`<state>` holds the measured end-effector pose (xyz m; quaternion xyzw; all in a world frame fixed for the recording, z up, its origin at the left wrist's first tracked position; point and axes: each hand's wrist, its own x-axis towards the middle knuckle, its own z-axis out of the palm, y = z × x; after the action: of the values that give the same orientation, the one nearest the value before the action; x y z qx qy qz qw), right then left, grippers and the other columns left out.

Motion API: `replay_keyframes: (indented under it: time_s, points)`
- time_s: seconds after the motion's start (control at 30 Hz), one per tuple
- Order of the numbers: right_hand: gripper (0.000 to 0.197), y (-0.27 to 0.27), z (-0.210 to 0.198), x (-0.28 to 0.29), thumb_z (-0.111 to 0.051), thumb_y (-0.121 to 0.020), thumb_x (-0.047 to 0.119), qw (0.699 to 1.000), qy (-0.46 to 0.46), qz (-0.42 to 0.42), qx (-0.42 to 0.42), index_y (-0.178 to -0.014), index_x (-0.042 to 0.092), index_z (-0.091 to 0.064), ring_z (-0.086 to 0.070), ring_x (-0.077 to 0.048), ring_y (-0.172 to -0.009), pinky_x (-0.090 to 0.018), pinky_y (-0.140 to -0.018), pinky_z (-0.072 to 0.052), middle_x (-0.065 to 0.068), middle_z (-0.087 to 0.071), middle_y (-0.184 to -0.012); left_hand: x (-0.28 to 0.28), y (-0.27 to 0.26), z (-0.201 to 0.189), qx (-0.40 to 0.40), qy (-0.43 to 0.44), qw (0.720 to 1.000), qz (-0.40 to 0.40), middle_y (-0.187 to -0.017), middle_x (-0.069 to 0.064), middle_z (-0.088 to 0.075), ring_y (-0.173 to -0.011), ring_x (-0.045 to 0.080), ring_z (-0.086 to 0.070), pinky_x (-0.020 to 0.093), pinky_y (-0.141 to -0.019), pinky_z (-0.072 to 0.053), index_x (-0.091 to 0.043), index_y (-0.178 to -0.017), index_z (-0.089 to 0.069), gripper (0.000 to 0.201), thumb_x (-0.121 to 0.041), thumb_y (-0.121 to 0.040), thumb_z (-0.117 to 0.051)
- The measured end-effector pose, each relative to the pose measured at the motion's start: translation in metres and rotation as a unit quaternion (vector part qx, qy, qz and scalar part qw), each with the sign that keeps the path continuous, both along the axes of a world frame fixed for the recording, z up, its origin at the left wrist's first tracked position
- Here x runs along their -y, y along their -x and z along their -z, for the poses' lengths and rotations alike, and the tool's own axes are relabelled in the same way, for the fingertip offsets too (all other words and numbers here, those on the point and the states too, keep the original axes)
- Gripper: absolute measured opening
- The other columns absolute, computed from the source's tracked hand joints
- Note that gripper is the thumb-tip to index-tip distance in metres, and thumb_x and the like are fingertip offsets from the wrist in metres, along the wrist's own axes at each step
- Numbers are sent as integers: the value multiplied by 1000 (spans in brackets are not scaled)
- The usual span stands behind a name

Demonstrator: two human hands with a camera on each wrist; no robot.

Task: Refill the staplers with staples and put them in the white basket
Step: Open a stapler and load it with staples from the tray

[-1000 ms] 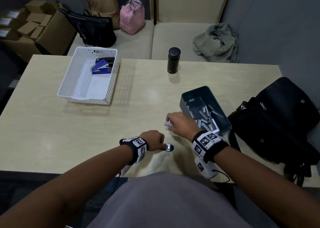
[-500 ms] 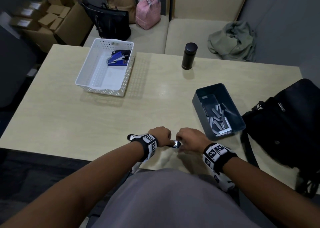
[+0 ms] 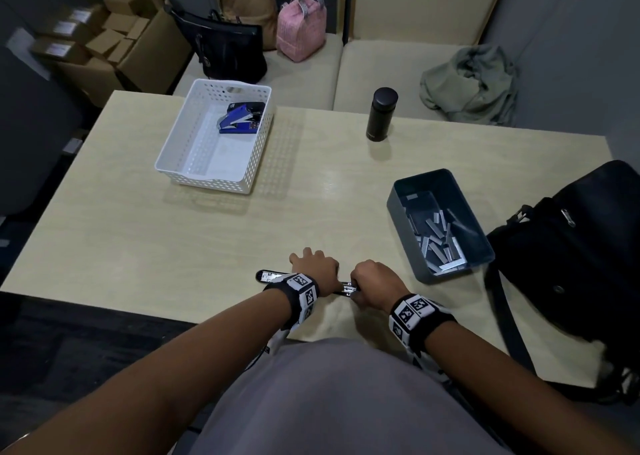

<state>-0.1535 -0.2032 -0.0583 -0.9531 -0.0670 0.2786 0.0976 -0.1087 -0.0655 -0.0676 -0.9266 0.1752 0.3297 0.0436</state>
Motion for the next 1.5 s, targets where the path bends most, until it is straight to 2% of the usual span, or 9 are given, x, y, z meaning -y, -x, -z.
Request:
replay_keyframes:
  time_s: [0.27, 0.43, 0.6, 0.73, 0.9, 1.1, 1.2, 1.33, 1.5]
  points:
    - [19, -2, 3, 1, -65, -80, 21, 1000, -14, -4, 0, -93, 9, -72, -65, -32, -85, -33, -70, -51, -13, -67, -96, -34, -10, -5, -37, 9, 996, -86, -111, 0, -59, -115, 30, -45, 53, -95, -35, -32, -88, -62, 28, -56, -74, -63]
    - [17, -5, 7, 1, -64, -78, 21, 1000, -21, 3, 7, -91, 14, -73, -65, -32, -85, -31, -66, -47, -11, -67, -95, -37, -6, -3, -81, 1, 984, -157, -119, 5, -47, -121, 34, -36, 64, -93, -31, -35, -100, -54, 29, -54, -78, -56]
    - [17, -15, 7, -1, -65, -75, 19, 999, -28, 19, 23, -90, 16, -73, -65, -32, -85, -32, -69, -50, -9, -67, -94, -33, -9, 6, -76, 40, 983, -162, -120, 12, -47, -109, 39, -43, 42, -90, -39, -23, -112, -53, 36, -42, -81, -59]
    - [17, -13, 11, -1, -65, -73, 21, 999, -24, 30, 28, -86, 16, -74, -65, -31, -82, -31, -65, -48, -9, -69, -90, -32, -17, 6, -88, 53, 984, -142, -110, 12, -55, -109, 39, -47, 43, -90, -41, -22, -93, -59, 21, -37, -78, -61]
    - [13, -12, 11, 1, -67, -78, 24, 999, -34, 35, 20, -85, 15, -73, -64, -29, -83, -30, -63, -45, -8, -69, -90, -21, -22, 4, -90, 85, 981, -151, -81, 9, -64, -96, 38, -59, 37, -82, -51, -17, -72, -62, 3, -17, -70, -64]
    - [17, -10, 2, 14, -71, -77, 17, 993, -114, 38, -15, -93, 15, -73, -63, -20, -84, -31, -67, -50, -2, -69, -90, -18, -22, 2, -73, 118, 977, -160, -86, 16, -70, -86, 34, -67, 36, -74, -59, -6, -86, -73, 19, -11, -68, -68]
    - [21, -9, 3, 35, -63, -75, 6, 969, -199, 144, 15, -90, 14, -74, -63, -13, -73, -31, -73, -56, 3, -69, -81, -20, -23, -1, -80, 125, 973, -175, -79, 14, -67, -80, 32, -69, 35, -71, -60, -5, -84, -74, 19, -10, -67, -68]
    - [26, -9, 12, 61, -58, -77, 0, 959, -174, 212, 78, -96, 10, -72, -62, -17, -79, -34, -77, -56, -4, -67, -90, -21, -21, -4, -79, 131, 972, -181, -77, 14, -67, -78, 31, -69, 34, -69, -60, -4, -84, -74, 19, -10, -67, -68]
    - [31, -6, 19, 56, -73, -77, 20, 972, -138, 189, 12, -107, 13, -66, -56, -16, -88, -37, -83, -53, -4, -59, -101, -23, -21, -7, -75, 143, 970, -181, -77, 15, -70, -78, 31, -70, 33, -67, -59, -4, -83, -76, 15, -8, -70, -69]
